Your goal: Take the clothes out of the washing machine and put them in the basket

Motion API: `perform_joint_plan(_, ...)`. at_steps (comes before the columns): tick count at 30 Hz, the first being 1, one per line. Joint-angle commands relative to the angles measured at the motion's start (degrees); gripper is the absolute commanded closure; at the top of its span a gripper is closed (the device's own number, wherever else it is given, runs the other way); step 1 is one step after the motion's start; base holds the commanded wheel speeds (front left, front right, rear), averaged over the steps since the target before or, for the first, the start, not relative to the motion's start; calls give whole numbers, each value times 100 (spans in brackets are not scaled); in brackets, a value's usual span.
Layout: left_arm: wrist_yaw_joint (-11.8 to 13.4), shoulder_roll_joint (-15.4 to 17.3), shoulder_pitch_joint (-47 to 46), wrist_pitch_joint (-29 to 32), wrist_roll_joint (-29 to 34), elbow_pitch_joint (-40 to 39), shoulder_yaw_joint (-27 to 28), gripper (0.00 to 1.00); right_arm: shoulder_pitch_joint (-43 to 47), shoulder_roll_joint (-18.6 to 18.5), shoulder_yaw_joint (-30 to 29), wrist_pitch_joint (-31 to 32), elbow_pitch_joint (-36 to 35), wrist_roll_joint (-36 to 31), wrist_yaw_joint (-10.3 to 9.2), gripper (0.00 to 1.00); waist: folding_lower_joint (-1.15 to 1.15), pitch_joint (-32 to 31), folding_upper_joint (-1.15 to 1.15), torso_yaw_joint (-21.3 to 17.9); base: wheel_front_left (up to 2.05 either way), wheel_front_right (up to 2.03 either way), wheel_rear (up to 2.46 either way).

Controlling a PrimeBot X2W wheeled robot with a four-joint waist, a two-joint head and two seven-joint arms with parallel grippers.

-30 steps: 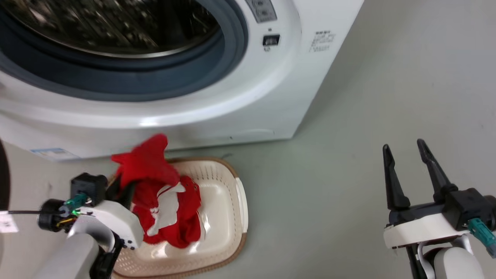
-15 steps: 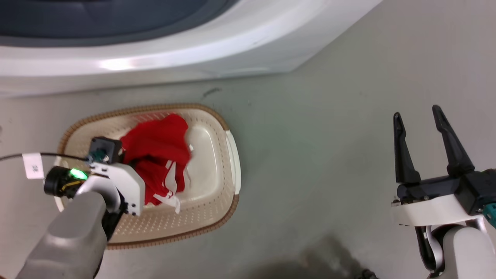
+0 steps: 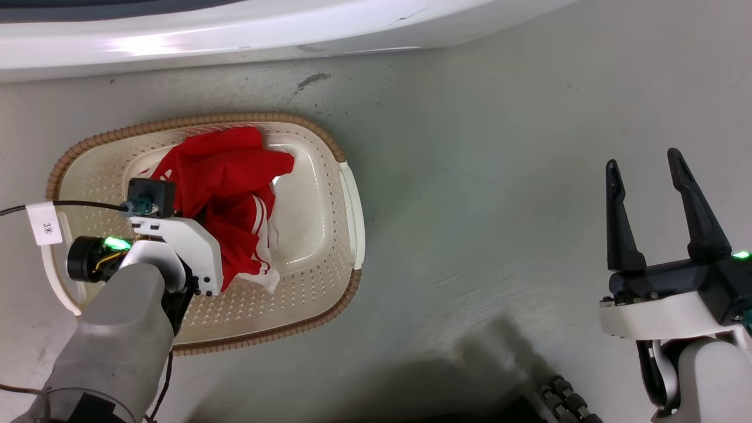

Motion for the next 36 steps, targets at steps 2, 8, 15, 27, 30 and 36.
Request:
perform_joint_plan(2, -15, -34, -56, 46, -93, 66, 46, 100, -100, 0, 21, -11, -17, -52, -6, 0, -1, -30, 0, 9, 0, 0, 0)
perform_joint_plan(8, 79, -59, 103, -62, -153, 147, 88, 0, -150, 0, 27, -11, 115, -79, -6, 0, -1, -327, 0, 43, 0, 0, 0)
perform_joint_plan(15, 107, -83, 453, -189, -168, 75, 163, 0, -145, 0, 50, -12, 430, -129, -6, 0, -1, -1233, 0, 122, 0, 0, 0)
perform_joint_plan(27, 633, 224, 1611, -190, 385, -1975, 1172, 0, 141, -3, -256, -11, 857, -83, -6, 0, -1, -2979, 0, 446, 0, 0, 0)
perform_joint_plan(30, 677, 244, 1956, -190, 616, -2597, 1539, 0, 268, -1, -298, -11, 907, -92, -5, 0, -1, -3315, 0, 545, 0, 0, 0)
perform_joint_plan(36, 727, 85, 2740, -191, 1126, -3755, 2139, 0, 471, -2, -338, -11, 953, -96, -6, 0, -1, -3902, 0, 713, 0, 0, 0)
